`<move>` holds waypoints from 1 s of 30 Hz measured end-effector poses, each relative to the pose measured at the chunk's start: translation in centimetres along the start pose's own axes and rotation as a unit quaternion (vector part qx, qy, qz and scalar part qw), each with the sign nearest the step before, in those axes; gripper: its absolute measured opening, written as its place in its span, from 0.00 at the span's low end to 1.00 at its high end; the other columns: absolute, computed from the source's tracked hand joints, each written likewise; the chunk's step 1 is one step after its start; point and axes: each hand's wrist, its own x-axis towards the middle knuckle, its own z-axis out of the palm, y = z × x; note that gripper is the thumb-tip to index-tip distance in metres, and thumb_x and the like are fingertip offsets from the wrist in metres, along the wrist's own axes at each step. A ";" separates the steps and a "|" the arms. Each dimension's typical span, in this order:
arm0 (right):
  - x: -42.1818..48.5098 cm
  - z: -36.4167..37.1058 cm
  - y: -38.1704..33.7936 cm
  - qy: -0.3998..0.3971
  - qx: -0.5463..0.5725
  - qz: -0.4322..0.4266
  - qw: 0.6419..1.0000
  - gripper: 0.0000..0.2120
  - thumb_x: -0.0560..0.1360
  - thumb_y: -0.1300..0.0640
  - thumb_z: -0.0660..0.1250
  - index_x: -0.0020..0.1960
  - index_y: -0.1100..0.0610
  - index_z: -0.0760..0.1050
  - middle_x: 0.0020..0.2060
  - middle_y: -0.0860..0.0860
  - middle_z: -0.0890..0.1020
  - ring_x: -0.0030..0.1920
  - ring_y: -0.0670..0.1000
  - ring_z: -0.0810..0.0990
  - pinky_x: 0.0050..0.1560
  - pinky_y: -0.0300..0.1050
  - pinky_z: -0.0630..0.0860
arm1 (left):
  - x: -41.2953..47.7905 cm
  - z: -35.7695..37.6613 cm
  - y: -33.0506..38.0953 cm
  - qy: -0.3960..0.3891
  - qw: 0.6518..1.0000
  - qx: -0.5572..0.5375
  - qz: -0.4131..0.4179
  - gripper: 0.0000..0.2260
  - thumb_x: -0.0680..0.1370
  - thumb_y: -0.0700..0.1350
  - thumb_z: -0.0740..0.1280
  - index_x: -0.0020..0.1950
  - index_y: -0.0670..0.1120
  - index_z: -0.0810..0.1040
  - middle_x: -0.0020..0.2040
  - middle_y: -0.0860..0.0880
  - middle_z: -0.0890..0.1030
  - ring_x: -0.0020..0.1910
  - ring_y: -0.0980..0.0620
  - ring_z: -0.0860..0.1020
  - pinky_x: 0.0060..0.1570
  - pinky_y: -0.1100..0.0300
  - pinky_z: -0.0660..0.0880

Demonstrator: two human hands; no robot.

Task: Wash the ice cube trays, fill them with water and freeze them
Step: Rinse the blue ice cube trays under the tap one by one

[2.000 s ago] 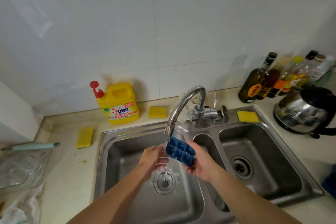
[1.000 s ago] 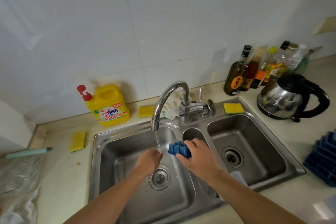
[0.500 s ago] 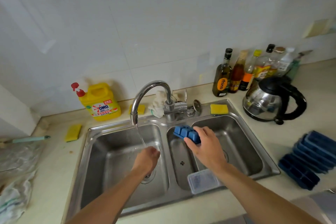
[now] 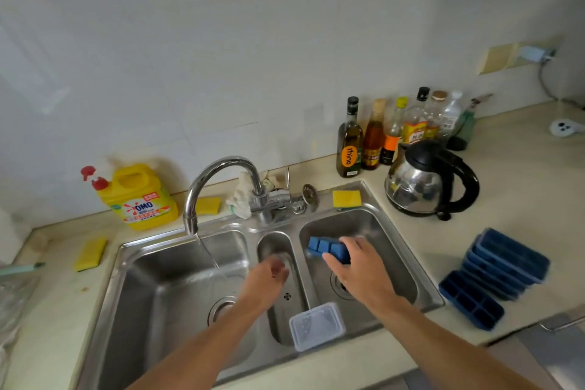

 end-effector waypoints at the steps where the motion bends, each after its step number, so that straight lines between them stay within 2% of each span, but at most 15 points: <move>1: 0.1 0.0 0.2 -0.006 -0.002 0.004 1.000 0.22 0.78 0.39 0.67 0.63 0.53 0.76 0.55 0.51 0.77 0.54 0.50 0.76 0.55 0.45 0.76 | 0.5 0.3 -0.1 -0.003 1.000 0.001 0.002 0.13 0.83 0.48 0.66 0.67 0.47 0.78 0.55 0.51 0.82 0.54 0.52 0.80 0.55 0.62 0.73; 3: 0.3 0.2 0.8 -0.043 -0.020 0.013 0.999 0.22 0.78 0.38 0.66 0.63 0.53 0.76 0.55 0.50 0.77 0.54 0.49 0.76 0.56 0.44 0.76 | 1.7 1.1 -0.1 -0.009 1.000 0.001 0.000 0.14 0.83 0.47 0.66 0.67 0.47 0.77 0.58 0.49 0.83 0.56 0.51 0.80 0.54 0.63 0.73; 7: 1.6 0.3 1.9 -0.011 -0.005 0.015 1.000 0.22 0.78 0.39 0.66 0.64 0.53 0.75 0.55 0.50 0.77 0.52 0.47 0.74 0.52 0.39 0.71 | 4.2 2.5 0.4 -0.009 1.000 -0.026 -0.007 0.14 0.81 0.43 0.68 0.67 0.44 0.77 0.56 0.48 0.82 0.52 0.51 0.80 0.46 0.66 0.76; 9: 2.2 0.2 2.6 -0.095 -0.047 0.041 0.994 0.19 0.78 0.39 0.66 0.57 0.54 0.76 0.50 0.49 0.78 0.51 0.49 0.77 0.49 0.41 0.71 | 5.1 3.4 0.6 -0.015 0.999 -0.027 -0.008 0.14 0.81 0.42 0.69 0.66 0.43 0.77 0.55 0.48 0.82 0.48 0.52 0.80 0.37 0.72 0.74; 11: 2.6 0.4 3.3 -0.161 -0.096 0.047 0.981 0.19 0.77 0.38 0.66 0.52 0.54 0.76 0.46 0.48 0.78 0.50 0.52 0.79 0.47 0.43 0.72 | 5.8 4.1 0.8 -0.026 1.000 -0.013 -0.007 0.13 0.80 0.42 0.69 0.64 0.44 0.78 0.52 0.49 0.81 0.44 0.53 0.79 0.32 0.72 0.71; 14: 3.1 0.5 4.6 -0.099 -0.074 0.019 0.992 0.22 0.78 0.37 0.65 0.61 0.53 0.75 0.54 0.51 0.77 0.54 0.51 0.77 0.54 0.44 0.75 | 7.1 4.7 1.2 -0.026 1.000 -0.012 -0.009 0.11 0.80 0.42 0.69 0.63 0.45 0.78 0.50 0.49 0.83 0.46 0.52 0.80 0.41 0.64 0.73; 17: 3.7 -0.3 5.3 -0.137 -0.044 0.054 0.988 0.17 0.77 0.36 0.66 0.47 0.50 0.74 0.43 0.46 0.78 0.42 0.46 0.76 0.41 0.38 0.72 | 7.5 5.2 1.9 -0.033 0.999 -0.003 -0.027 0.10 0.79 0.40 0.69 0.60 0.46 0.79 0.50 0.49 0.84 0.46 0.51 0.82 0.48 0.58 0.79; 20: 3.9 -1.1 6.4 -0.074 0.015 0.068 0.995 0.16 0.77 0.37 0.66 0.49 0.50 0.75 0.42 0.45 0.77 0.42 0.44 0.76 0.42 0.40 0.71 | 7.2 6.1 3.0 -0.033 0.999 -0.003 -0.032 0.09 0.79 0.38 0.69 0.58 0.48 0.80 0.51 0.49 0.85 0.53 0.50 0.82 0.57 0.51 0.80; 23: 3.3 -2.5 8.2 -0.121 0.070 0.084 0.987 0.16 0.76 0.36 0.65 0.47 0.49 0.75 0.41 0.44 0.80 0.40 0.41 0.78 0.38 0.35 0.71 | 5.9 8.0 4.5 -0.020 0.998 -0.034 -0.041 0.11 0.79 0.38 0.69 0.61 0.47 0.79 0.52 0.50 0.83 0.54 0.50 0.82 0.57 0.55 0.79; 25: 2.5 -3.8 9.7 -0.141 0.134 0.113 0.974 0.17 0.76 0.35 0.65 0.47 0.49 0.77 0.40 0.45 0.82 0.41 0.42 0.80 0.40 0.38 0.76 | 4.5 9.6 5.9 0.001 0.997 -0.063 -0.051 0.12 0.79 0.40 0.71 0.63 0.45 0.78 0.53 0.50 0.82 0.55 0.51 0.81 0.54 0.61 0.76; 27: 1.8 -5.5 11.2 -0.167 0.221 0.168 0.946 0.19 0.78 0.36 0.65 0.50 0.52 0.79 0.43 0.51 0.84 0.43 0.48 0.83 0.47 0.49 0.82 | 2.7 11.3 7.7 0.016 0.994 -0.089 -0.058 0.14 0.79 0.42 0.72 0.64 0.45 0.77 0.55 0.50 0.82 0.54 0.53 0.80 0.49 0.68 0.73; 28: 1.5 -6.2 11.9 -0.183 0.271 0.207 0.922 0.20 0.79 0.37 0.65 0.52 0.54 0.80 0.46 0.55 0.85 0.44 0.51 0.84 0.49 0.52 0.84 | 2.0 12.2 8.6 0.020 0.993 -0.100 -0.058 0.14 0.79 0.43 0.72 0.63 0.46 0.77 0.56 0.51 0.82 0.54 0.54 0.80 0.49 0.67 0.75; 30: 0.6 -7.8 13.0 -0.210 0.362 0.288 0.862 0.22 0.79 0.36 0.64 0.54 0.55 0.80 0.47 0.59 0.85 0.41 0.55 0.84 0.49 0.55 0.86 | 0.5 13.8 10.1 0.043 0.989 -0.127 -0.057 0.11 0.79 0.44 0.71 0.61 0.48 0.77 0.54 0.53 0.82 0.53 0.53 0.82 0.53 0.57 0.80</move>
